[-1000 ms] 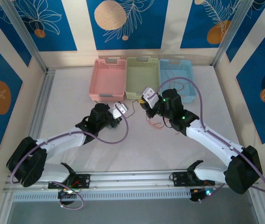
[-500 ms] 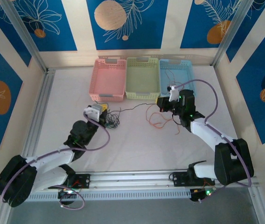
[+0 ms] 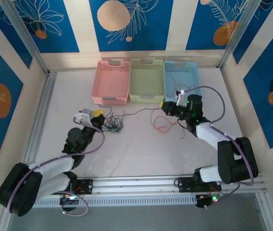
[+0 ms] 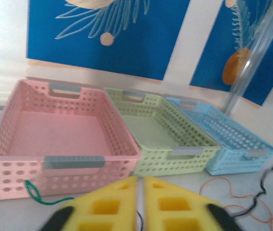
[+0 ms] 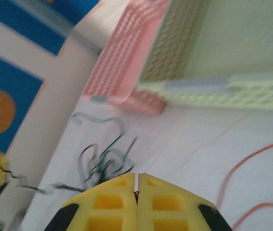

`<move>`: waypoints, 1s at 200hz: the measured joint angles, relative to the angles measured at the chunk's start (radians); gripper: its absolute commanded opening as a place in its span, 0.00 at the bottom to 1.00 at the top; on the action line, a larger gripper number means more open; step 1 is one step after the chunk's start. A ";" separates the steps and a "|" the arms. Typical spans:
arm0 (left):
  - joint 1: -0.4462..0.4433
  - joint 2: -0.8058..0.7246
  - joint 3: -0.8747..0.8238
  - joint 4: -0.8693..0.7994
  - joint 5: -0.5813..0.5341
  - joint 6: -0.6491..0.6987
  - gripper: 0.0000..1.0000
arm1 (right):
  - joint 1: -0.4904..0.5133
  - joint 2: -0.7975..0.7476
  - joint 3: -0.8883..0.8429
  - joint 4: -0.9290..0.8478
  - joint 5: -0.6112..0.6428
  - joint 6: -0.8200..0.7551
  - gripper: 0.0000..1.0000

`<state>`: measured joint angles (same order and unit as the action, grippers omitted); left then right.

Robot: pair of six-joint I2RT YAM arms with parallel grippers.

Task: Untangle the cables

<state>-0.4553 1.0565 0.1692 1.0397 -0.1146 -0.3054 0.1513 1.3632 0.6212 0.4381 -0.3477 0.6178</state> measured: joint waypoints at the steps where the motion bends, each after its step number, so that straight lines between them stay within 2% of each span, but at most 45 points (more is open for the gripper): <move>1: 0.003 0.000 0.000 0.000 -0.003 0.000 0.77 | -0.003 0.000 0.000 0.000 0.008 0.000 0.00; 10: 0.032 0.000 0.000 0.001 -0.034 0.000 0.93 | -0.045 0.000 0.007 -0.009 0.058 0.001 0.00; 19: 0.046 0.000 0.000 0.001 -0.057 0.000 1.00 | -0.076 0.000 0.022 -0.024 0.103 0.001 0.00; 67: 0.051 -0.004 0.001 -0.028 -0.108 0.009 1.00 | -0.081 -0.011 0.184 -0.111 0.250 -0.011 0.00; 106: 0.051 0.014 0.019 -0.120 -0.153 0.026 0.99 | -0.027 0.015 0.423 -0.253 0.456 -0.126 0.00; 135: 0.051 0.061 0.052 -0.177 -0.159 0.026 0.99 | 0.030 0.126 0.612 -0.339 0.603 -0.259 0.00; 170: 0.051 0.084 0.079 -0.230 -0.159 0.026 0.99 | 0.131 0.332 0.800 -0.429 0.783 -0.436 0.00; 200: 0.051 0.085 0.082 -0.251 -0.159 0.026 0.99 | 0.187 0.482 0.895 -0.468 0.899 -0.552 0.00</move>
<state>-0.4038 1.1416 0.2516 0.7891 -0.2741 -0.2794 0.3386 1.8450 1.5158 -0.0296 0.5510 0.0658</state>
